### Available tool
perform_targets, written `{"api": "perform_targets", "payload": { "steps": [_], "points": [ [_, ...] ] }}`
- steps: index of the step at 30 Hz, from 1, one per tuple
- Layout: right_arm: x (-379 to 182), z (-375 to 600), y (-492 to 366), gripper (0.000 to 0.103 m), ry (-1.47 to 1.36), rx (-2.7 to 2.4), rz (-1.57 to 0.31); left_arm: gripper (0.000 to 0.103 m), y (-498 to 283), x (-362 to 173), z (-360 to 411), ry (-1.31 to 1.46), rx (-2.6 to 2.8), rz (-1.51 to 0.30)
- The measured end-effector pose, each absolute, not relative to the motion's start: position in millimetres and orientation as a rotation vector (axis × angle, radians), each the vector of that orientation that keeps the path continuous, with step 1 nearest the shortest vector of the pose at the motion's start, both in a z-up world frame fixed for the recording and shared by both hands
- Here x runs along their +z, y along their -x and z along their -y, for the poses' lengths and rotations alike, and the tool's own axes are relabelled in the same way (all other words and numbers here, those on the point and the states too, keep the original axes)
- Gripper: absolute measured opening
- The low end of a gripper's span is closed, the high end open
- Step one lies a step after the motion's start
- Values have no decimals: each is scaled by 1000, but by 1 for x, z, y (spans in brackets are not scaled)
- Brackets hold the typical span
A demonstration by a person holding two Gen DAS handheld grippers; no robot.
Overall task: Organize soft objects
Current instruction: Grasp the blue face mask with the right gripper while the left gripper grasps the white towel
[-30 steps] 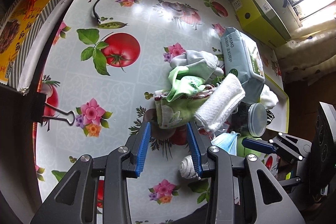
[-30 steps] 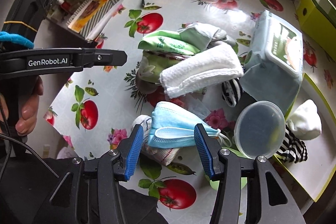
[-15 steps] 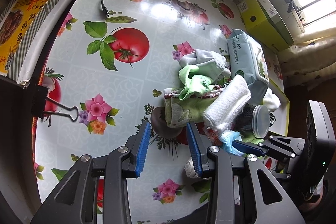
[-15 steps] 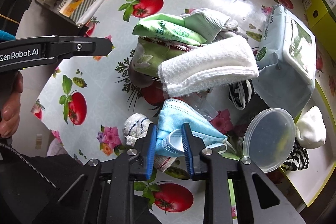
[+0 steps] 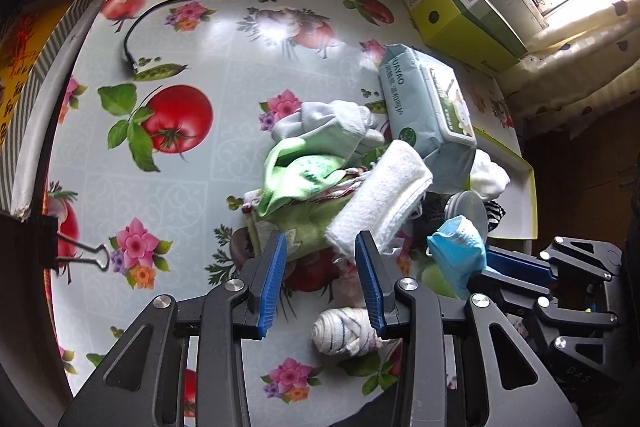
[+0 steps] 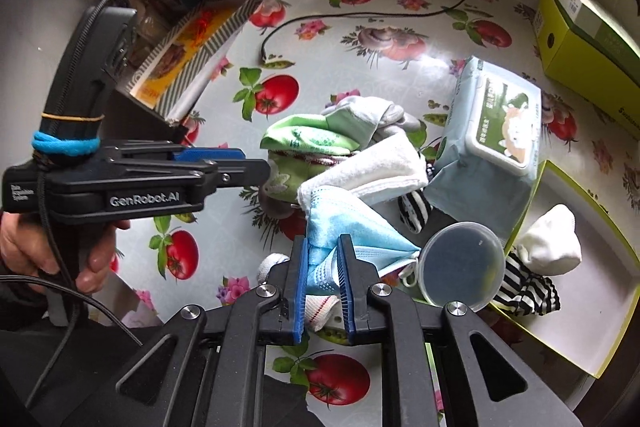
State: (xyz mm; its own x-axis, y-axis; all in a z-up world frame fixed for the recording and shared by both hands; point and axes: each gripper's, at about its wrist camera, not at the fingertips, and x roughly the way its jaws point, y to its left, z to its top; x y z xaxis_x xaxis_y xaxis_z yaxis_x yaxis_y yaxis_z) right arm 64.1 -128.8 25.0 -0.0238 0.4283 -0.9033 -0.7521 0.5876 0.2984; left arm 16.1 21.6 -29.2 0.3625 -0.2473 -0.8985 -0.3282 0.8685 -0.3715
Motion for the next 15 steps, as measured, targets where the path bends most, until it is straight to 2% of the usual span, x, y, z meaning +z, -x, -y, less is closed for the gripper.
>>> {"api": "perform_targets", "payload": {
  "steps": [4,7,15],
  "points": [
    [37,143,-74,14,262,935,-1254,37,-38,-29,-5,478,10,-1216],
    [40,152,-80,14,227,914,-1250,43,-52,-32,9,424,-29,-1225],
    [37,161,-87,14,207,895,-1255,44,-73,-52,35,326,-72,-1279]
  ]
}}
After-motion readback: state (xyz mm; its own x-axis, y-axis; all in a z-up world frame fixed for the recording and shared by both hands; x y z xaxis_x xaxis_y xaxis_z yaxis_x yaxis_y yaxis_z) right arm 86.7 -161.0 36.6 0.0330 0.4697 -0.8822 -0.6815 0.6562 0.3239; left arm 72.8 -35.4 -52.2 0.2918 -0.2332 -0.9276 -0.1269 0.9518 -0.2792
